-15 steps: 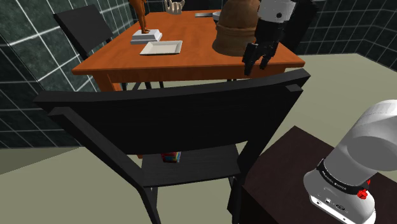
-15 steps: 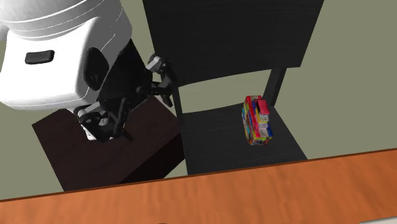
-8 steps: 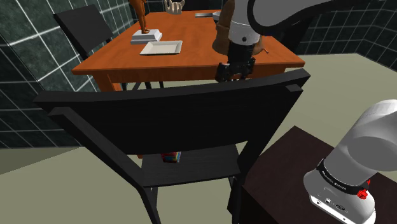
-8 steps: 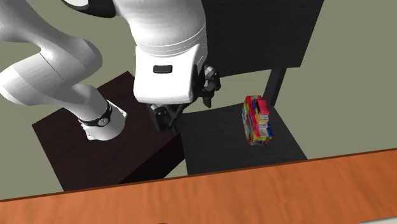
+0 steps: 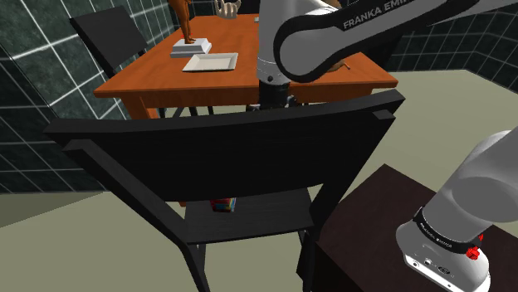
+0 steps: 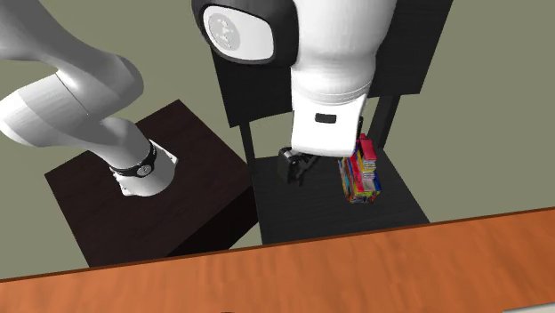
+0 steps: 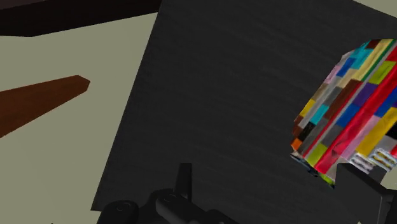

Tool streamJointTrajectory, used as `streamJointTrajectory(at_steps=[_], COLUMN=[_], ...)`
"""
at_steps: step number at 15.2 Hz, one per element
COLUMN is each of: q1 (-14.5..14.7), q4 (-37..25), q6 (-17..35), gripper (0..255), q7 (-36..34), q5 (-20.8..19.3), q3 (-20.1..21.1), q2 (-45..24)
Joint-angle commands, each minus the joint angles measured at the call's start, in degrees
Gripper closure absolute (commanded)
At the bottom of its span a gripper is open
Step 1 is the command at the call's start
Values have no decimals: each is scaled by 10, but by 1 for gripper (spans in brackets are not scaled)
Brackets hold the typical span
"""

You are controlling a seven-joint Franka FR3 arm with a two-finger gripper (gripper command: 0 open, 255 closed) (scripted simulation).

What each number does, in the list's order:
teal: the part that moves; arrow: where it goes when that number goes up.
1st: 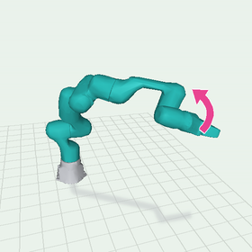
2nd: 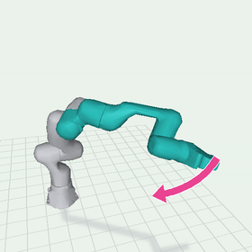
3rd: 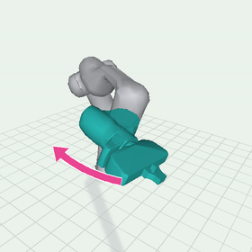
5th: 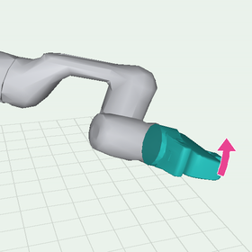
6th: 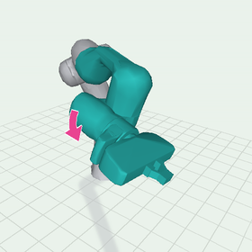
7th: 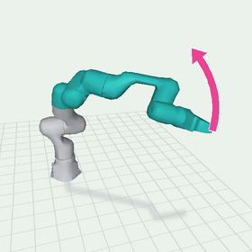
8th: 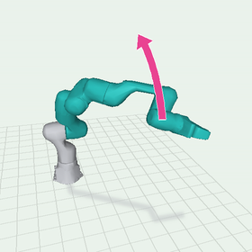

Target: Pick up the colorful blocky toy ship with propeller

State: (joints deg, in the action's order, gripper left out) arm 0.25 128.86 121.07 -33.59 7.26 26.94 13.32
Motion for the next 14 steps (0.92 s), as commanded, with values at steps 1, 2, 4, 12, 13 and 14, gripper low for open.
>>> streamJointTrajectory(at_steps=[1,2,4,12,13,14], q1=[-1,-2,0,58,59,60], q4=[-23,-37,-69,-218,-215,-211], q6=[16,23,33,31,37,43], gripper=[0,0,0,0,0,0], q7=[-51,-76,-128,-300,-301,-304], q5=[-23,-38,-74,-208,-211,-214], q3=[23,32,47,44,42,40], q2=[-43,-67,-119,-312,-316,-319])
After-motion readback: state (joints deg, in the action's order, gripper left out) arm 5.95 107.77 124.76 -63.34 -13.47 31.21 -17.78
